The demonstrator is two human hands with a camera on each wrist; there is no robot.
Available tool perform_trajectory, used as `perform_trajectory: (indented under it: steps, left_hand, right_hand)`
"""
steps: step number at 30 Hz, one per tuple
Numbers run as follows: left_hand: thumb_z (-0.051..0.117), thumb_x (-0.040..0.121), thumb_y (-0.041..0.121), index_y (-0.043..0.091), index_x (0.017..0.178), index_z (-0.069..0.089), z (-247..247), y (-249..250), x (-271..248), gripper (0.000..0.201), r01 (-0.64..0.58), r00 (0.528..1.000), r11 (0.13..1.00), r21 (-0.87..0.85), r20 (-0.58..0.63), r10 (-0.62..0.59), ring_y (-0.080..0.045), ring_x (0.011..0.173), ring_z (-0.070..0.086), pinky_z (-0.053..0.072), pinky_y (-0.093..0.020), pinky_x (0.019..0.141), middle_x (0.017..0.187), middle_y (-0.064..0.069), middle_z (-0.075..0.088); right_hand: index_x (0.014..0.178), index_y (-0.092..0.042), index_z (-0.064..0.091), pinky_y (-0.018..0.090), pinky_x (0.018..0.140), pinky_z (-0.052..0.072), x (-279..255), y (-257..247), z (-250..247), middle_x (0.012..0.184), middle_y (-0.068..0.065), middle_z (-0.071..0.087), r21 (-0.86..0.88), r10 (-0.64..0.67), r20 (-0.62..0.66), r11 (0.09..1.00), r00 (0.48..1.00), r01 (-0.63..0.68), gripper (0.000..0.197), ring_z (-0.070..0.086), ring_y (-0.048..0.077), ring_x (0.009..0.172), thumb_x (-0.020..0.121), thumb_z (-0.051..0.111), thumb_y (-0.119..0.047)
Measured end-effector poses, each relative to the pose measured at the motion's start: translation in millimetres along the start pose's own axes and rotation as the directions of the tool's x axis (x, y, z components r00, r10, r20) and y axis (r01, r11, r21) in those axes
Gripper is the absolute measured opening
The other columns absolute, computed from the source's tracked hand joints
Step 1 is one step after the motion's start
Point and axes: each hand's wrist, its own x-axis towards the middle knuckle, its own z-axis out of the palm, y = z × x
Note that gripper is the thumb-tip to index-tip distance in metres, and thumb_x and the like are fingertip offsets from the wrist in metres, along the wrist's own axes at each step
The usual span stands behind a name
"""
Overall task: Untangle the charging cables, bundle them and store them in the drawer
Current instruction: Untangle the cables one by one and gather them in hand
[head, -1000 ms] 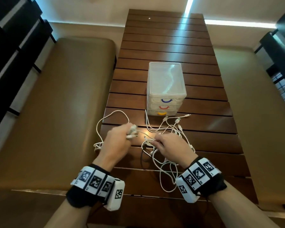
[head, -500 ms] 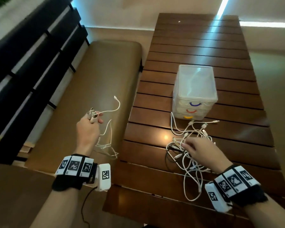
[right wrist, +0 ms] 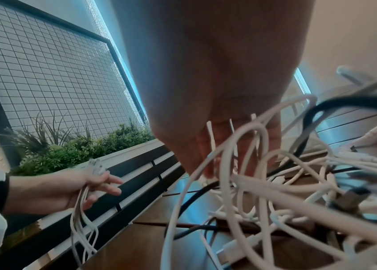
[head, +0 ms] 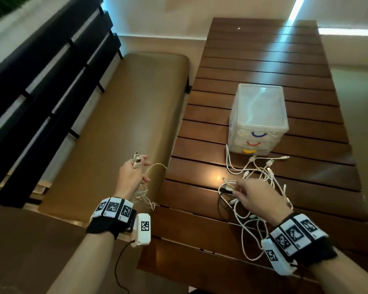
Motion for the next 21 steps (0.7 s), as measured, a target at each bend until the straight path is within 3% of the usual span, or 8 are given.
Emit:
perform_trajectory:
  steps: [3,5,9,12,14,16,21]
  left_hand:
    - [0.043,0.106,0.035,0.027,0.097,0.07,18.2,12.5,-15.1,0.03,-0.07,0.997,0.997,0.035,0.021,0.069,-0.015,0.052,0.051,0.042,-0.025,0.051,0.064,0.004,0.063]
    - [0.042,0.106,0.036,0.024,0.089,0.071,32.4,20.5,-26.2,0.036,-0.091,0.995,0.995,0.045,0.046,0.089,-0.01,0.051,0.044,0.036,-0.02,0.048,0.058,0.006,0.05]
    - [0.039,0.106,0.042,0.017,0.087,0.074,65.8,32.9,-46.7,0.048,-0.077,0.964,0.994,-0.08,0.247,0.095,-0.005,0.044,0.036,0.028,-0.026,0.046,0.052,0.011,0.044]
    - [0.036,0.106,0.043,0.007,0.091,0.074,84.4,40.4,-59.1,0.054,-0.047,0.928,0.987,-0.151,0.36,0.099,-0.003,0.042,0.034,0.026,-0.022,0.045,0.049,0.009,0.042]
    - [0.034,0.106,0.043,0.009,0.092,0.075,94.1,44.9,-63.6,0.055,-0.087,0.91,0.988,-0.124,0.394,0.129,-0.001,0.042,0.035,0.028,-0.018,0.044,0.05,0.009,0.042]
    - [0.034,0.106,0.043,0.014,0.091,0.076,102.9,49.2,-66.0,0.053,-0.119,0.902,0.988,-0.094,0.406,0.147,-0.001,0.042,0.034,0.027,-0.018,0.044,0.051,0.009,0.041]
    - [0.042,0.105,0.042,0.014,0.09,0.077,117.5,60.7,-71.1,0.047,-0.029,0.915,0.969,-0.246,0.383,0.125,-0.004,0.044,0.031,0.028,-0.02,0.042,0.053,0.007,0.035]
  right_hand:
    - [0.108,-0.018,0.062,0.032,0.079,0.046,2.1,-1.8,5.5,0.102,0.001,0.066,0.006,0.054,-0.029,0.999,0.998,-0.054,0.02,0.062,0.021,0.098,0.094,0.061,-0.032]
    - [0.114,-0.018,0.062,0.032,0.08,0.047,3.7,-4.1,9.0,0.107,0.001,0.064,-0.034,0.088,-0.028,0.995,0.996,-0.089,0.024,0.062,0.022,0.1,0.094,0.059,-0.033]
    - [0.115,-0.018,0.065,0.035,0.082,0.052,5.3,-8.8,17.3,0.109,0.004,0.063,-0.141,0.148,-0.015,0.979,0.989,-0.149,0.028,0.065,0.026,0.102,0.095,0.057,-0.035]
    - [0.107,-0.016,0.071,0.034,0.078,0.054,6.9,-9.0,21.3,0.104,0.005,0.065,-0.191,0.178,-0.03,0.965,0.984,-0.18,0.025,0.067,0.026,0.094,0.096,0.057,-0.033]
    - [0.104,-0.015,0.072,0.034,0.077,0.054,6.9,-8.1,22.2,0.103,0.006,0.064,-0.204,0.186,-0.032,0.961,0.982,-0.189,0.022,0.067,0.026,0.092,0.096,0.056,-0.027]
    - [0.104,-0.014,0.072,0.035,0.078,0.055,6.6,-6.5,23.3,0.103,0.005,0.063,-0.154,0.175,-0.048,0.971,0.983,-0.18,0.022,0.066,0.027,0.092,0.097,0.054,-0.026]
    - [0.095,-0.016,0.063,0.028,0.075,0.046,5.5,-4.6,15.6,0.093,-0.003,0.058,0.21,0.069,-0.154,0.977,0.986,-0.036,0.013,0.057,0.016,0.085,0.098,0.055,-0.026]
